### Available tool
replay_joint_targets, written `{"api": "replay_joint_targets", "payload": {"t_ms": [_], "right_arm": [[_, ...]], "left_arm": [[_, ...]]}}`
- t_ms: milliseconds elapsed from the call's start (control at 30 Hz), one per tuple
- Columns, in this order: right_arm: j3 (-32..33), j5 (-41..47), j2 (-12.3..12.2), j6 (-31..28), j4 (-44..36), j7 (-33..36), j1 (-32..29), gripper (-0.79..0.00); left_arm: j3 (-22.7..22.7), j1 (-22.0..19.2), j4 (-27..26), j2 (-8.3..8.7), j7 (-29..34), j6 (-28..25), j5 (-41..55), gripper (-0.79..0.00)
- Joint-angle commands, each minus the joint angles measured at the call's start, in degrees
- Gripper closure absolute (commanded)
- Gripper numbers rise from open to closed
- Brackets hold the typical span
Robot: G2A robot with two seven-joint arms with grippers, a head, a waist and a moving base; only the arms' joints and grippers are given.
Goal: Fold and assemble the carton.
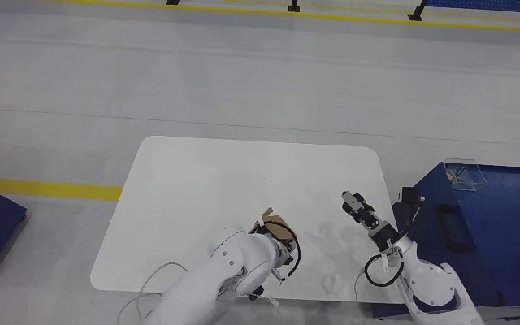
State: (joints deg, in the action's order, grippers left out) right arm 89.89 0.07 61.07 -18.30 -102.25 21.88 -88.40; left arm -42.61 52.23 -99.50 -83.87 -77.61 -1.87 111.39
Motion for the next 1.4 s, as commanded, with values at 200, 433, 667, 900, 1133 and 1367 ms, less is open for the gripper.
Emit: {"api": "replay_joint_targets", "payload": {"t_ms": [200,433,667,900,1133,1367], "right_arm": [[0.0,0.0,0.0,0.0,0.0,0.0,0.0,-0.785],[0.0,0.0,0.0,0.0,0.0,0.0,0.0,-0.785],[0.0,0.0,0.0,0.0,0.0,0.0,0.0,-0.785],[0.0,0.0,0.0,0.0,0.0,0.0,0.0,-0.785],[0.0,0.0,0.0,0.0,0.0,0.0,0.0,-0.785],[0.0,0.0,0.0,0.0,0.0,0.0,0.0,-0.785]], "left_arm": [[4.19,-7.61,19.33,-4.04,-2.55,-8.74,1.68,0.0],[6.14,-11.51,33.28,-7.43,-0.17,-8.6,6.97,-0.785],[6.02,-11.17,31.87,-8.46,3.11,-7.25,5.25,-0.785],[-1.84,2.13,-3.5,-2.41,-1.44,3.04,-15.12,-0.785],[-13.5,16.74,-20.23,4.01,13.55,37.92,-30.66,-0.785],[-21.2,21.56,-19.41,6.6,32.03,48.6,-37.41,-0.785]]}}
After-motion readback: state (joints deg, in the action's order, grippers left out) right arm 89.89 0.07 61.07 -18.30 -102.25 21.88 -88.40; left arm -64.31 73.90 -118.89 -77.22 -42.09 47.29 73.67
